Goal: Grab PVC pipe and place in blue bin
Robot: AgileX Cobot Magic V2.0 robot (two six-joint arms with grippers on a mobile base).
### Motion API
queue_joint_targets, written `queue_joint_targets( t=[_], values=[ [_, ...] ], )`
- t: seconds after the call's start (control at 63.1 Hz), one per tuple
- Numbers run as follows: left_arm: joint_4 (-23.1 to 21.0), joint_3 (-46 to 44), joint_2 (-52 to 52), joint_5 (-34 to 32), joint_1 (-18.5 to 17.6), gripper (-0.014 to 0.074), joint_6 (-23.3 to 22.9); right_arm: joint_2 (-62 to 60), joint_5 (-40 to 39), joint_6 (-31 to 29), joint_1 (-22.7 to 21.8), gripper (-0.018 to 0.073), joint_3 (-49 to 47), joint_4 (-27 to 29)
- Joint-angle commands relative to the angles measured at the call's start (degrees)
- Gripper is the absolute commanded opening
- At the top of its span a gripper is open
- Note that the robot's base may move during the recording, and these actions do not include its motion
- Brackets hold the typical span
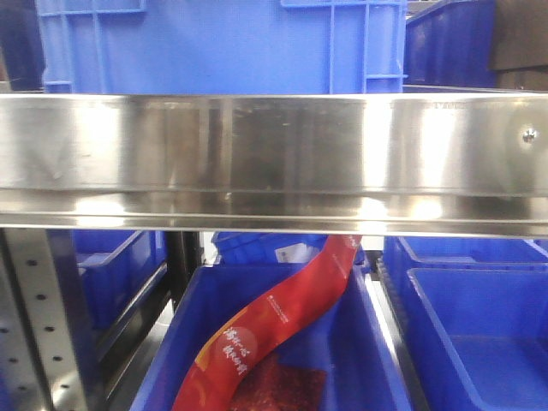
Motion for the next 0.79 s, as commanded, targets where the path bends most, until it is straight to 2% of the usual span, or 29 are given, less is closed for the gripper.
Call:
queue_joint_targets(
  t=[0.0,0.776],
  values=[
    [-0.4,-0.1,-0.3,-1.6,-0.3,-0.0111,-0.5,-0.1,-1.3,0.0,0.0,-0.0168,-0.4,-0.2],
    [-0.4,-0.1,-0.3,-1.6,-0.3,-0.0111,-0.5,-0.1,-1.3,0.0,0.0,-0.0168,-0.4,-0.2]
  ],
)
